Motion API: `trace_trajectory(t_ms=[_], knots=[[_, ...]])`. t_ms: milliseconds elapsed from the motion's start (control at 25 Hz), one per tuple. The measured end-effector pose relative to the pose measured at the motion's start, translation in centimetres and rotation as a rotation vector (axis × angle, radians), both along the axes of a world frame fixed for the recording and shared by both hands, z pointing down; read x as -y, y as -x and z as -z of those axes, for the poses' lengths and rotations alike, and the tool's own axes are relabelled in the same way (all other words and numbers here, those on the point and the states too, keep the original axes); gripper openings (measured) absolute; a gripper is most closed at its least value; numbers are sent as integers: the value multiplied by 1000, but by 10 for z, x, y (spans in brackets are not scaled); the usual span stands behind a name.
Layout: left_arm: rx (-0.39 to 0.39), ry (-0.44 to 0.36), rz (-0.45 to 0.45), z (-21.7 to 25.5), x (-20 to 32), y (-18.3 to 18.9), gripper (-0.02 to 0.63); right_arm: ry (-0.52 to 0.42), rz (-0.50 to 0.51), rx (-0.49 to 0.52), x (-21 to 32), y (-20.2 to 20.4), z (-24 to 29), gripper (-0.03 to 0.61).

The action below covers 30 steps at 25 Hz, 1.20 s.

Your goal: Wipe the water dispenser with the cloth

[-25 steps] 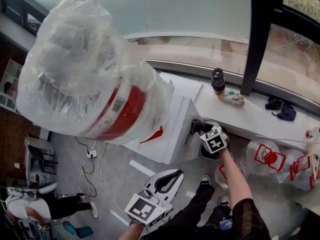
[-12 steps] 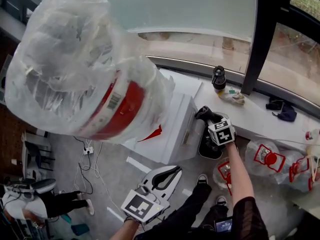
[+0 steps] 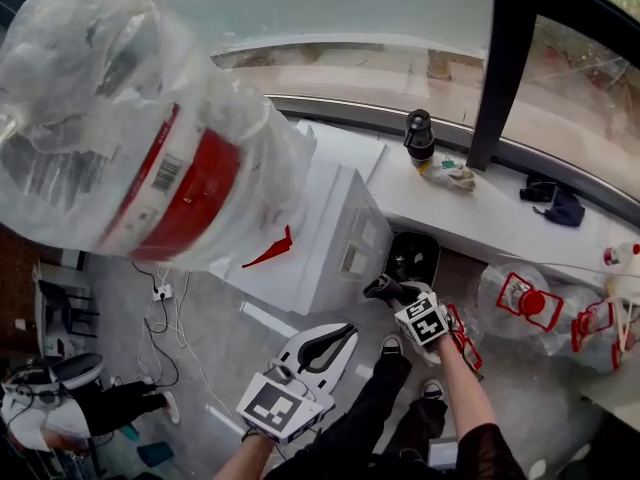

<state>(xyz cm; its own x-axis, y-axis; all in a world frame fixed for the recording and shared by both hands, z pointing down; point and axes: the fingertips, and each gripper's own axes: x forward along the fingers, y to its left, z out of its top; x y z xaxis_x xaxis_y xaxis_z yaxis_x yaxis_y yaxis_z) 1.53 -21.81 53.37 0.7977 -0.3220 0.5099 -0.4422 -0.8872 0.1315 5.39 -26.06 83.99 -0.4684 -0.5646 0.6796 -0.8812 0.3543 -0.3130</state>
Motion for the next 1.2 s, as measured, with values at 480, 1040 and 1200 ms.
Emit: trace_trajectory(t_ms=[480,1040,1200], knots=[[30,11,17,-39,-5,-4,20,49,114,68,-16,76,-52,101],[74,-3,13,-70,4,16,20,9,-143,-28,114,-18,-65,101],[68,2,1,-79,2,17,20,-28,-196,-63,153,-50,-55,101]])
